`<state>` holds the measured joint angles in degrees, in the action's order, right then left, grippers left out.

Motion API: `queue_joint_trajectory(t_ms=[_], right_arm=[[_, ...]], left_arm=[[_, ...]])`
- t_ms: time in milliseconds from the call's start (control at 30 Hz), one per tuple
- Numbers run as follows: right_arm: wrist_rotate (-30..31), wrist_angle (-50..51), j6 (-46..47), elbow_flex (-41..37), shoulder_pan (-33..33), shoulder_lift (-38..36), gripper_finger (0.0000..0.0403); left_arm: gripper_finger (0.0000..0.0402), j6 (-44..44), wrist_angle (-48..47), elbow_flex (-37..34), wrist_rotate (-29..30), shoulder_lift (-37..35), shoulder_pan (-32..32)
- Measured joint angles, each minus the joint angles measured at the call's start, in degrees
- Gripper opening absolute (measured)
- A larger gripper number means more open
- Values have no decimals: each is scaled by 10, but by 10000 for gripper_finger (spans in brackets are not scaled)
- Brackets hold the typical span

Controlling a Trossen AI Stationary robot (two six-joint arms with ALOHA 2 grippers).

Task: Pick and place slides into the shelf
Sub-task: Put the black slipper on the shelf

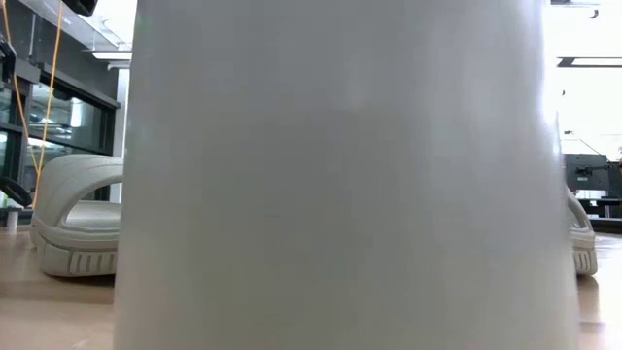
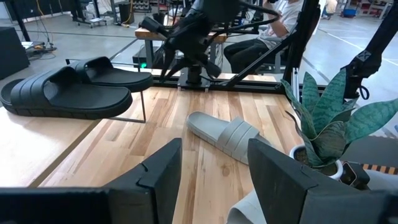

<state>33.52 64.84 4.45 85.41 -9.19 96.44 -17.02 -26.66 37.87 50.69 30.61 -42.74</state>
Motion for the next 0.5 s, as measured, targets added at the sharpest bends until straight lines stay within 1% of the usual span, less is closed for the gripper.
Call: queue_joint_trajectory(t_ms=[300,500], right_arm=[[-23,3,-9,0,41,0,0],[-24,3,-19,0,54,1,0]], left_arm=[[170,0,0,0,0,0,0],[170,0,0,0,0,0,0]])
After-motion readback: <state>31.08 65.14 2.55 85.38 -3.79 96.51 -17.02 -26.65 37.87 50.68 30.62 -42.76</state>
